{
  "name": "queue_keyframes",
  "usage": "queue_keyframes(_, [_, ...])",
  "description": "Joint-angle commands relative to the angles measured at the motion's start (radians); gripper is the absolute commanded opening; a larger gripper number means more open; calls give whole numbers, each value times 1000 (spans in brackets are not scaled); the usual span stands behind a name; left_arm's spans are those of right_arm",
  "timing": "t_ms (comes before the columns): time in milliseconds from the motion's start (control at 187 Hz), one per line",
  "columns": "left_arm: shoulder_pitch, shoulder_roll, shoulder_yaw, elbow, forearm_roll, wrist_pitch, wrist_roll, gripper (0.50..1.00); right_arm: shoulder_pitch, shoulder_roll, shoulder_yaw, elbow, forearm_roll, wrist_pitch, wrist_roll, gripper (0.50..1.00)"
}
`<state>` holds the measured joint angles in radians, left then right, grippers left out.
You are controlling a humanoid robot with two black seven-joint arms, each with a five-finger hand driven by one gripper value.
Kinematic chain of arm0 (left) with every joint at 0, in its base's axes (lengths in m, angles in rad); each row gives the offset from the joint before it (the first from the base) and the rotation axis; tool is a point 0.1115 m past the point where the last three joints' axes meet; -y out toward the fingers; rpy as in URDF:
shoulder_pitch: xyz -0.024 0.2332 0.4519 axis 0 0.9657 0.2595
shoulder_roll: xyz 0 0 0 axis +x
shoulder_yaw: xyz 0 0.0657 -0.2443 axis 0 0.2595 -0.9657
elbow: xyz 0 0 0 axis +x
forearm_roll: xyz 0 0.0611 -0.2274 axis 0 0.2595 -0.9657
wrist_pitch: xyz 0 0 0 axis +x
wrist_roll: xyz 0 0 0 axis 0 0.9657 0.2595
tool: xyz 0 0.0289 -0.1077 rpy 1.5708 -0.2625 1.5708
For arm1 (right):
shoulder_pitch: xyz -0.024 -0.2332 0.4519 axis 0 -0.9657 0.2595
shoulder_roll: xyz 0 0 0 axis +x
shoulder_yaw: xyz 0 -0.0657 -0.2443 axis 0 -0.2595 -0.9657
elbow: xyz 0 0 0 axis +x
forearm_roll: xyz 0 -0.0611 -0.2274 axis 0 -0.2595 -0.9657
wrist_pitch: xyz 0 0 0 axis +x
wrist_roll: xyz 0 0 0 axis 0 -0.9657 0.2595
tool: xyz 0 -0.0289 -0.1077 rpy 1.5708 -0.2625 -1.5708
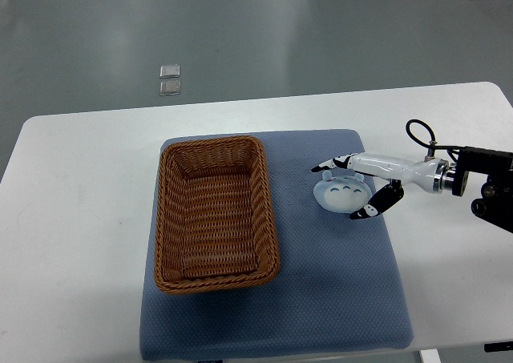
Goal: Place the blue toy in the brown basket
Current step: 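Close the right hand fingers around the Totoro toy and lift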
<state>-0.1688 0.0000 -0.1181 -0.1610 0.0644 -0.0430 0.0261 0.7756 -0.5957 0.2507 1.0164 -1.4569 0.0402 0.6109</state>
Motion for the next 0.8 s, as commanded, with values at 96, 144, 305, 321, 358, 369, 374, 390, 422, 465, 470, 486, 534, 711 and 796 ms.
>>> queue_keyframes(96, [-5, 0, 0, 0, 0, 0, 0, 1000, 2, 4, -13, -27, -40, -14, 0, 742])
queue_keyframes(144, [-6, 0, 0, 0, 0, 0, 0, 1000, 4, 5, -19, -35, -46, -23, 0, 717])
queue_keyframes(305, [-6, 0, 0, 0, 0, 0, 0, 1000, 5, 8, -28, -50, -54, -49, 0, 615])
queue_keyframes(321, [-6, 0, -2, 0, 0, 0, 0, 1000, 5, 10, -28, -51, -54, -54, 0, 601])
queue_keyframes(358, [-6, 0, 0, 0, 0, 0, 0, 1000, 7, 10, -27, -50, -54, -60, 0, 572])
queue_keyframes(369, [-6, 0, 0, 0, 0, 0, 0, 1000, 7, 10, -27, -50, -54, -62, 0, 564])
queue_keyframes(374, [-6, 0, 0, 0, 0, 0, 0, 1000, 7, 10, -27, -50, -54, -63, 0, 558])
queue_keyframes(390, [-6, 0, 0, 0, 0, 0, 0, 1000, 7, 10, -27, -50, -54, -65, 0, 552])
queue_keyframes(422, [-6, 0, 0, 0, 0, 0, 0, 1000, 8, 8, -22, -50, -53, -71, 0, 543])
queue_keyframes(465, [-6, 0, 0, 0, 0, 0, 0, 1000, 17, 7, -21, -50, -50, -74, 0, 529])
queue_keyframes(470, [-6, 0, 0, 0, 0, 0, 0, 1000, 18, 7, -21, -50, -50, -74, 0, 529])
queue_keyframes(486, [-6, 0, 0, 0, 0, 0, 0, 1000, 27, 7, -21, -48, -48, -74, 0, 519])
queue_keyframes(534, [-6, 0, 0, 0, 0, 0, 0, 1000, 50, 4, -19, -45, -42, -74, 0, 511])
queue_keyframes(711, [-6, 0, 0, 0, 0, 0, 0, 1000, 100, 8, -13, -42, -31, -72, 0, 509])
queue_keyframes(796, [-6, 0, 0, 0, 0, 0, 0, 1000, 129, 13, -13, -41, -30, -68, 0, 509])
